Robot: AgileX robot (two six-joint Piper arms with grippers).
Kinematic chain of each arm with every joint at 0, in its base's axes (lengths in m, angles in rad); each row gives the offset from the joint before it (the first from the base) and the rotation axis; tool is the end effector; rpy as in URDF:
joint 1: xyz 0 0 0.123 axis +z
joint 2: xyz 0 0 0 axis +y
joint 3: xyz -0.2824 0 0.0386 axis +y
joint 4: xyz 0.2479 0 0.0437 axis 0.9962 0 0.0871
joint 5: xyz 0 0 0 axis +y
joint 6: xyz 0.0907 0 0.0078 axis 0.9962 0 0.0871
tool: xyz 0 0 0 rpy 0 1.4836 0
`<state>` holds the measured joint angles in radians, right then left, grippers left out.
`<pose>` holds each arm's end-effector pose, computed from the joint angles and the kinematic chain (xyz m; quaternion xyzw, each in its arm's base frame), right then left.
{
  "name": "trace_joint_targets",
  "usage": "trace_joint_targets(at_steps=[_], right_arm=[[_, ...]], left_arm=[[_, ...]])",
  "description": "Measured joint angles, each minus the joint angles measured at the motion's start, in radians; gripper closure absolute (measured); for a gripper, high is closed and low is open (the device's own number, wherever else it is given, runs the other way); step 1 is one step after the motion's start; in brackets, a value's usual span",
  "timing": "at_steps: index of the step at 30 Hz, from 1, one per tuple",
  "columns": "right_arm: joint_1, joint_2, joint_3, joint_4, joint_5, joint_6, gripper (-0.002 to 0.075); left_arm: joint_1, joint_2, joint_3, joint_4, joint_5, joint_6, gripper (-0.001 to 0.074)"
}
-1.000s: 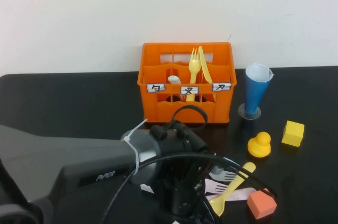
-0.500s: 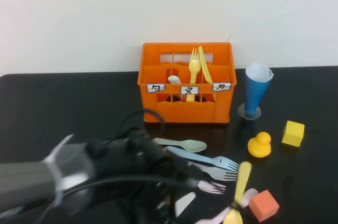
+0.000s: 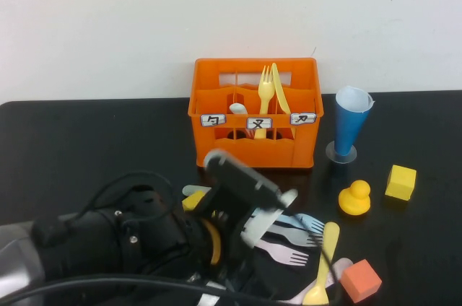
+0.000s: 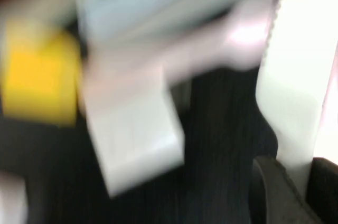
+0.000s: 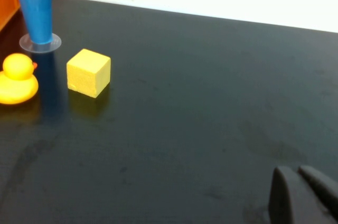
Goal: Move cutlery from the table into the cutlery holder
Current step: Pick up the knife, then place the knife on the box
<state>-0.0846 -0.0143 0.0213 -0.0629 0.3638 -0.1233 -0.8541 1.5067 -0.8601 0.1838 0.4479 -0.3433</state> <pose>0.0523 -0.0065 0.1740 -0.0323 0.7991 -0.0887 0.5938 0.1982 -0.2165 0.2164 0.3078 0.9082 -0.1055 0.2632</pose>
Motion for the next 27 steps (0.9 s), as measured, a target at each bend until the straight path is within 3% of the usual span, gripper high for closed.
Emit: trace_joint_targets(at_steps=[7, 13, 23, 27], right_arm=[[0.0, 0.0, 0.0, 0.0, 0.0, 0.0, 0.0729], [0.0, 0.0, 0.0, 0.0, 0.0, 0.0, 0.0729], [0.0, 0.0, 0.0, 0.0, 0.0, 0.0, 0.0729], [0.0, 0.0, 0.0, 0.0, 0.0, 0.0, 0.0729]], left_arm=[[0.029, -0.014, 0.005, 0.145, -0.38, -0.002, 0.0636], [0.173, -0.018, 0.054, 0.11, -0.675, -0.008, 0.0636], [0.308, -0.018, 0.071, 0.085, -0.839, 0.02, 0.0636], [0.367, -0.018, 0.073, 0.085, -0.982, 0.026, 0.0636]])
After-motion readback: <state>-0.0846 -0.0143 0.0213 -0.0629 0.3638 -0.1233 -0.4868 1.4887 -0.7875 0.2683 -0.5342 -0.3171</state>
